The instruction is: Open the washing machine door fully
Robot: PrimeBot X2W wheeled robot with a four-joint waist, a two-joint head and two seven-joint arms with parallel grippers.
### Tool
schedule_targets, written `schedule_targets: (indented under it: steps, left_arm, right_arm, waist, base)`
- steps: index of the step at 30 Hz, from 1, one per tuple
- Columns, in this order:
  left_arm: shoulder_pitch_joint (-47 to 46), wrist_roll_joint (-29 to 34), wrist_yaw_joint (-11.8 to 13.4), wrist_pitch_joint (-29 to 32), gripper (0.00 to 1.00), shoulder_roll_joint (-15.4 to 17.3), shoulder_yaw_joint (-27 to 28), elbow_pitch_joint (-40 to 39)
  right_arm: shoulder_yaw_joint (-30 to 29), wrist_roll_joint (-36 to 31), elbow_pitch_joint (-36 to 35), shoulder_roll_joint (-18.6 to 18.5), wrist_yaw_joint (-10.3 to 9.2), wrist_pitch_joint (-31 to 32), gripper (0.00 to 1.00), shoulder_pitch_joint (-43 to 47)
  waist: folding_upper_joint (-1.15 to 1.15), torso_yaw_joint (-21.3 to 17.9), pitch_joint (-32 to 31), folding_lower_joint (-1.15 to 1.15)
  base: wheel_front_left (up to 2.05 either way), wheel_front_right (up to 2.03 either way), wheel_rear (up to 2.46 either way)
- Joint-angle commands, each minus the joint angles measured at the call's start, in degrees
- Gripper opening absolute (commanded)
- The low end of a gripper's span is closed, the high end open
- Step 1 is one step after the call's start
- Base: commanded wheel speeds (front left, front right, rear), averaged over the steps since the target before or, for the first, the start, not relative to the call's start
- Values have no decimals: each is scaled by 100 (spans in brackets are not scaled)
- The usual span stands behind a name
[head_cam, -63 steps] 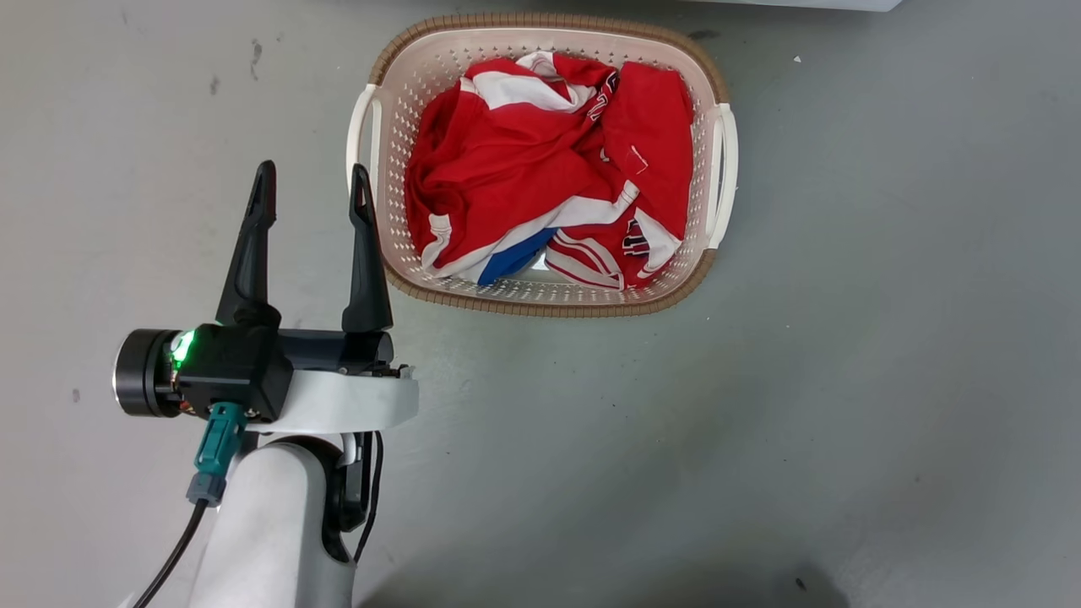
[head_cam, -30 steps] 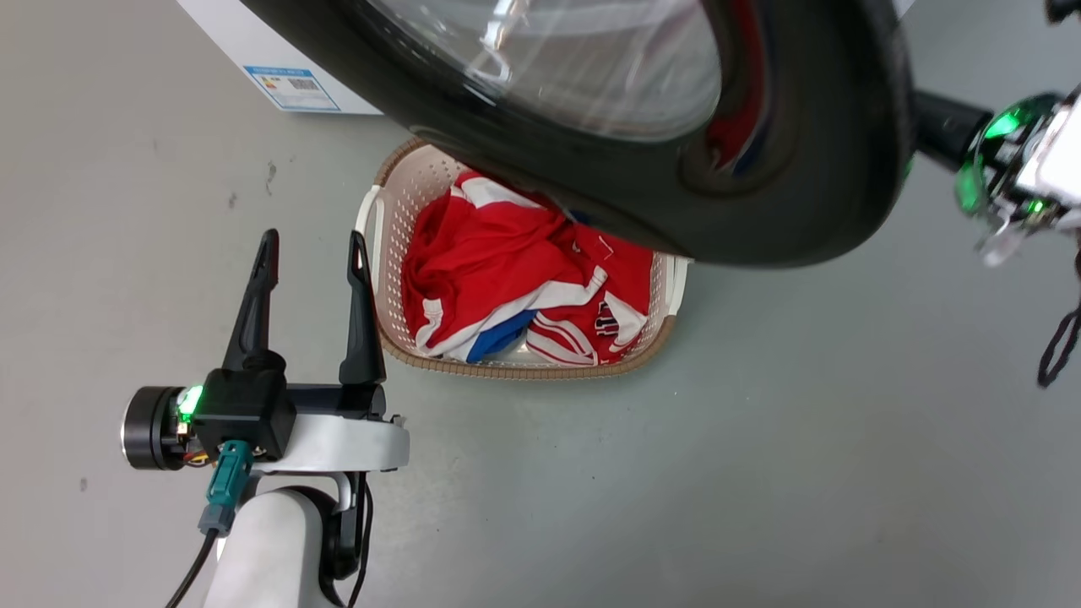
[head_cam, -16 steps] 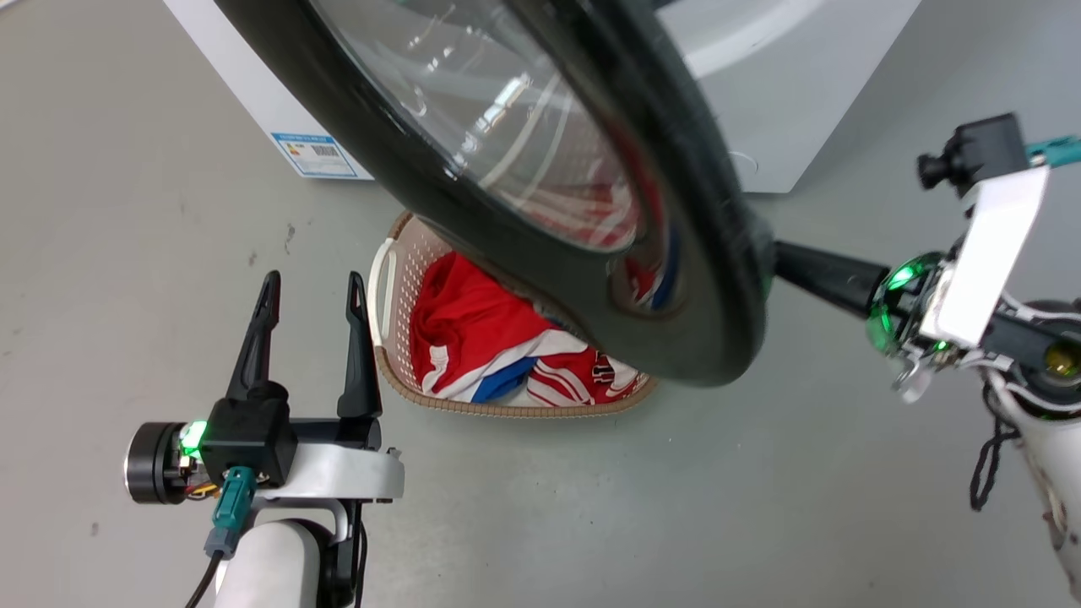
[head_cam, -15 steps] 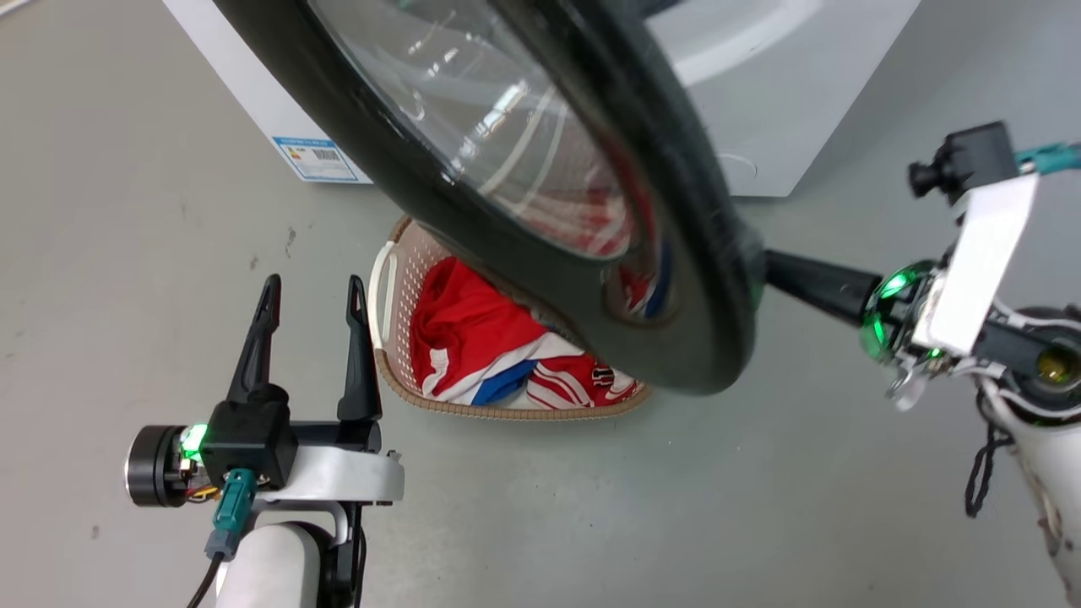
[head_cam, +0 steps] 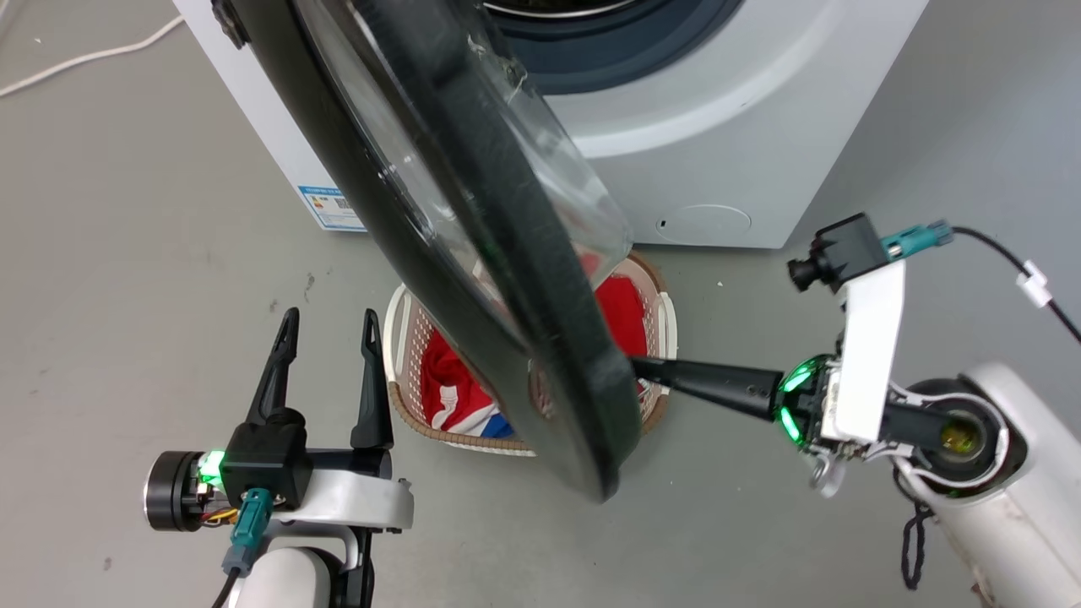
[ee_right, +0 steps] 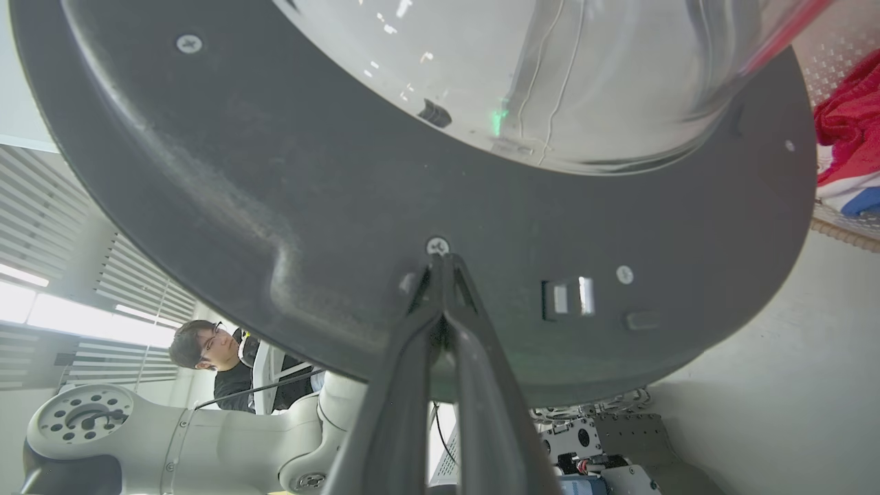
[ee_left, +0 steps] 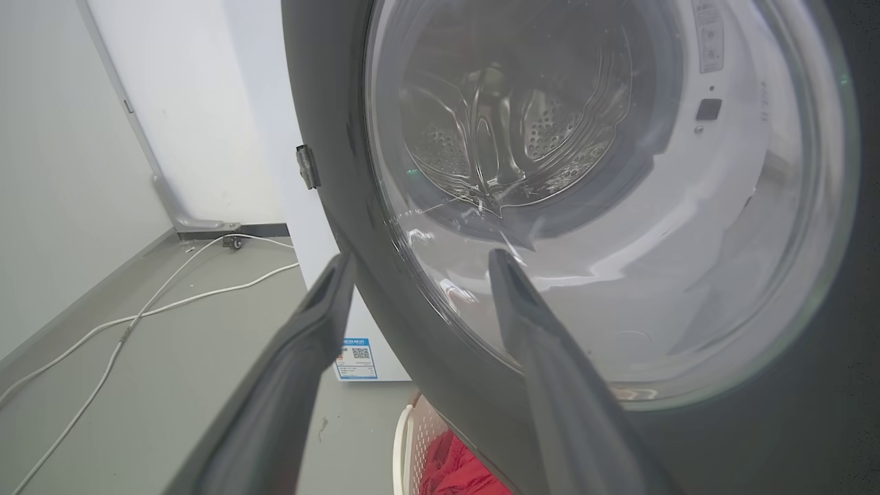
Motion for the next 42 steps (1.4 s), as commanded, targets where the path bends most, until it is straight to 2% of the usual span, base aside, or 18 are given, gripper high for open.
schedule_targets:
  steps: [1, 14, 20, 25, 31, 32, 33, 34, 35, 42]
  left_arm:
    - [64, -20, 2, -16, 100, -2, -3, 0]
    - [213, -30, 21, -16, 100, -2, -105, 88]
    - [351, -23, 16, -16, 100, -3, -95, 126]
    - [464, -10, -14, -16, 100, -2, -87, 158]
    - [558, 0, -21, -16, 100, -3, -49, 184]
    - [596, 2, -22, -16, 100, -2, -43, 189]
    - [622, 5, -23, -16, 100, -3, -36, 197]
    - [636, 5, -23, -16, 100, -1, -20, 203]
    - [658, 11, -23, -16, 100, -2, -9, 199]
    - [851, 21, -42, -15, 100, -2, 59, 206]
  right_arm:
    - [86, 62, -67, 93, 16, 22, 0, 131]
    - [773, 186, -93, 351, 16, -119, 0, 384]
    - [928, 299, -133, 300, 16, -216, 0, 650]
    - [840, 359, -263, 171, 16, -516, 0, 924]
    - [373, 309, -498, 153, 16, -1324, 0, 1254]
    - [278, 284, -559, 156, 16, -1489, 4, 1332]
    - [186, 253, -637, 156, 16, -1650, 15, 1421]
    - [73, 198, -701, 143, 16, -1836, 45, 1498]
    - [-27, 110, -762, 127, 16, -2028, 100, 1561]
    - [-780, -655, -1181, 151, 16, -3453, 100, 2074]
  waist:
    - [0, 25, -58, 1]
    - [0, 171, -317, 1]
    - [0, 147, -513, 1]
    - [0, 113, -669, 1]
    - [0, 89, -825, 1]
    - [0, 83, -864, 1]
    - [0, 75, -904, 1]
    - [0, 65, -944, 1]
    - [0, 53, -984, 1]
    - [0, -22, -1249, 1]
  base:
    - [0, 0, 0]
    - [0, 0, 0]
    - [0, 0, 0]
    - [0, 0, 0]
    - [0, 0, 0]
    - [0, 0, 0]
    - [0, 0, 0]
    - [0, 0, 0]
    - [0, 0, 0]
    - [0, 0, 0]
